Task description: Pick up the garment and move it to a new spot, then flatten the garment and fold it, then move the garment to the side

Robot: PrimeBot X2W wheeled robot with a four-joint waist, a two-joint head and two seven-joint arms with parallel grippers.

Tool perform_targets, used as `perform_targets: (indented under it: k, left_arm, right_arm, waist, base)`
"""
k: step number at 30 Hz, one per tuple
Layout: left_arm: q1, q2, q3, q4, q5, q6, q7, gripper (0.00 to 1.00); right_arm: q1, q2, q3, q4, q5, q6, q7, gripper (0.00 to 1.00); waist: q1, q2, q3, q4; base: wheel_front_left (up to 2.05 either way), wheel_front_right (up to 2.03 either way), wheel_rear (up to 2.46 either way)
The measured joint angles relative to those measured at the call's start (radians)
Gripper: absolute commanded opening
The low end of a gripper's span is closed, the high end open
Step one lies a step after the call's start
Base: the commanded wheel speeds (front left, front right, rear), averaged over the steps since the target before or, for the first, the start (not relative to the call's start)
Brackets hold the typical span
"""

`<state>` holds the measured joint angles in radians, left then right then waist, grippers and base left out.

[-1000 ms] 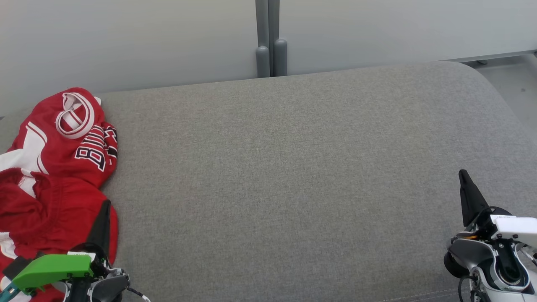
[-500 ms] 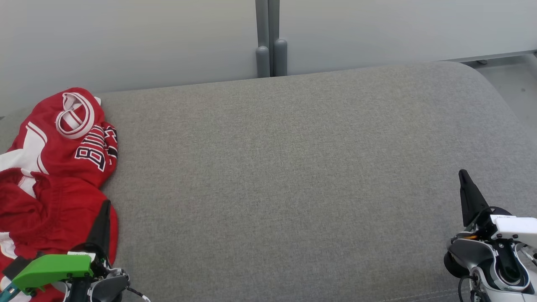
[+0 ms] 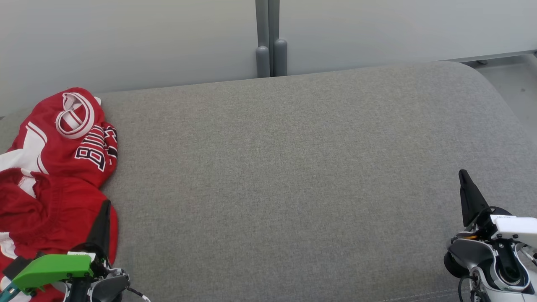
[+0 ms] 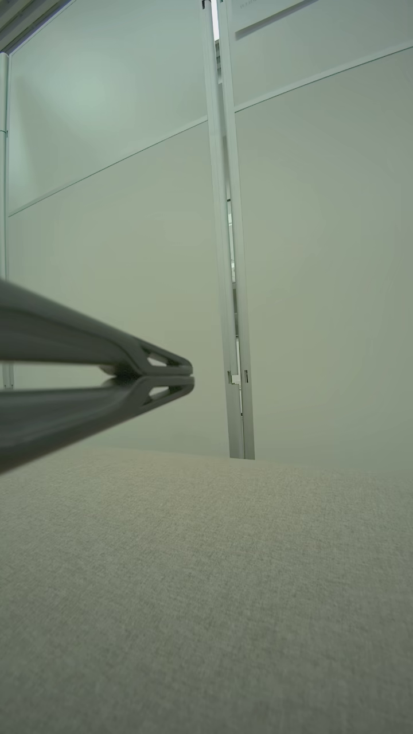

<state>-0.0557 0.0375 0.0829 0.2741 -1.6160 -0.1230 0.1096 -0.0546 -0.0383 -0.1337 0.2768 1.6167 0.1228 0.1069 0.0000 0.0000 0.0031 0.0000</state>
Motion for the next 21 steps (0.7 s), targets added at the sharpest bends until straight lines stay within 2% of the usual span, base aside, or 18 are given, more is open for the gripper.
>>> perform_targets:
  k: [21]
  left_arm:
    - [0.0,0.0,0.0,0.0,0.0,0.0,0.0,0.0]
  right_arm:
    - [0.0,0.0,0.0,0.0,0.0,0.0,0.0,0.0]
  waist:
    - [0.0,0.0,0.0,0.0]
  base:
    - [0.0,0.0,0.0]
